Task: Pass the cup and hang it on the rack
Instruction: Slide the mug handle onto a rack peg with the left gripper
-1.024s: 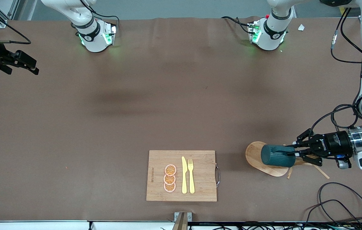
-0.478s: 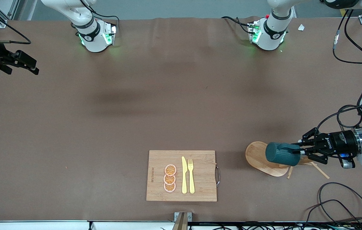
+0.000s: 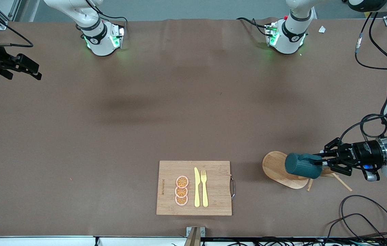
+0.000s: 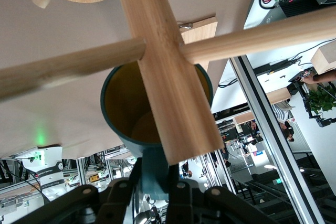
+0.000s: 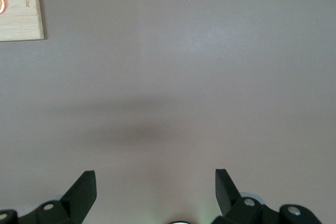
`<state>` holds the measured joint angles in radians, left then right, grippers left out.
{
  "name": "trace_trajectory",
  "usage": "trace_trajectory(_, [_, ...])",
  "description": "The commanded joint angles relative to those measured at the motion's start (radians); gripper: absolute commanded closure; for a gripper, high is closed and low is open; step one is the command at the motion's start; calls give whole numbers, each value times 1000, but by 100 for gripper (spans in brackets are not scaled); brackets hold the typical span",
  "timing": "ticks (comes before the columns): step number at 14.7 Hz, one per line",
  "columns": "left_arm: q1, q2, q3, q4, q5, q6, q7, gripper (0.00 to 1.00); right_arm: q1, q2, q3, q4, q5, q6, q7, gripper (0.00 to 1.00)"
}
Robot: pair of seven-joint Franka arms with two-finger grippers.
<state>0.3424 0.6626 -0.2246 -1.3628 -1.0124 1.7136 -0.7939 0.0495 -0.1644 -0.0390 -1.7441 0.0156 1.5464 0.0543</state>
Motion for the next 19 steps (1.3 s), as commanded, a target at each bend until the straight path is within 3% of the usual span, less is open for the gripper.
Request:
trace_trajectory(1, [16, 5, -10, 11, -18, -17, 13, 98, 3, -15, 2, -3, -2, -8, 16, 0])
trace_trajectory(19, [46, 8, -7, 8, -11, -26, 58, 96, 3, -15, 2, 3, -2, -28, 15, 0])
